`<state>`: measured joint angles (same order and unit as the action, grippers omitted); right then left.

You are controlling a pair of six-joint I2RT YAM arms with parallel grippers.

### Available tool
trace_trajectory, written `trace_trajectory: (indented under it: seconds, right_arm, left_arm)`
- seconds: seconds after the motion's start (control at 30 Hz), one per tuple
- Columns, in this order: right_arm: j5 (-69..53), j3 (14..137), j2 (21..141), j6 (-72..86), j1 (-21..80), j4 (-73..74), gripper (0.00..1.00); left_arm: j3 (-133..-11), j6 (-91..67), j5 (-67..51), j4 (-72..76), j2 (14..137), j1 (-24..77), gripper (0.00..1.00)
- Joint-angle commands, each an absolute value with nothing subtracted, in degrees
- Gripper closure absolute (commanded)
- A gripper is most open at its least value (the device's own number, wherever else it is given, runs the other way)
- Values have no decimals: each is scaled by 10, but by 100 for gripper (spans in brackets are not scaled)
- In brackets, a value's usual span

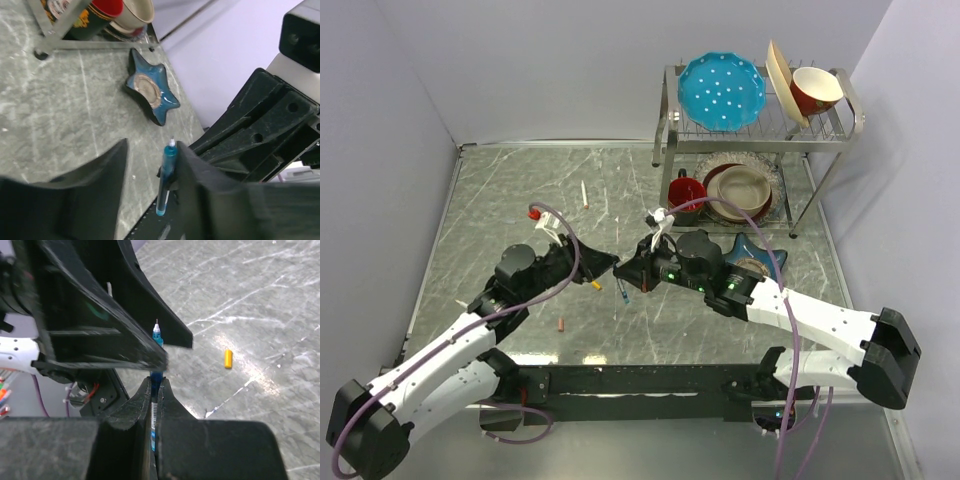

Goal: Insert the pens into the pen caps

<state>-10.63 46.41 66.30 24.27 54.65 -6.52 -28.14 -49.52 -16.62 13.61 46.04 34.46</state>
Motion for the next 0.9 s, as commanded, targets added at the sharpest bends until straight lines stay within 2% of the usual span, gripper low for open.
trace_trajectory:
  seconds: [0.0,0.03,0.07,0.13,0.17,0.27,0.43,0.63,0.7,0.73,0.8,0.83,0.87]
  right_arm:
    - [-113,459,643,257,550,-105,100]
    - [-113,460,645,259,551,-102,100]
    - [-116,461,647,259,551,-99,100]
    - [-120,464,647,260,551,-89,87]
    - [-121,463,646,260,551,-84,73]
    - [-134,449,632,258,552,-76,58]
    - [-157,413,601,257,551,-69,54]
    - [-206,380,596,255,551,-99,55]
    - [-212,376,600,254,551,-102,60]
    - [-211,374,601,256,551,-104,64]
    - [-208,364,599,258,551,-112,88]
    - [-207,360,592,262,551,-121,96]
    - [-204,355,586,265,551,-126,100]
  left_arm:
    - [-287,-504,-195,192,482,359,61]
    - [-287,-506,-200,194,485,360,75]
    - [-289,-508,-206,198,488,361,83]
    - [-294,-509,-222,198,493,362,99]
    - [-299,-509,-224,194,493,362,99]
    - [-312,-499,-227,174,481,362,99]
    - [-333,-485,-230,141,464,362,99]
    - [-336,-493,-251,155,471,362,99]
    - [-336,-495,-257,159,480,362,99]
    - [-335,-496,-259,159,481,362,99]
    - [-336,-496,-259,156,485,362,99]
    - [-337,-496,-257,152,487,362,97]
    - [-344,-494,-252,145,487,362,89]
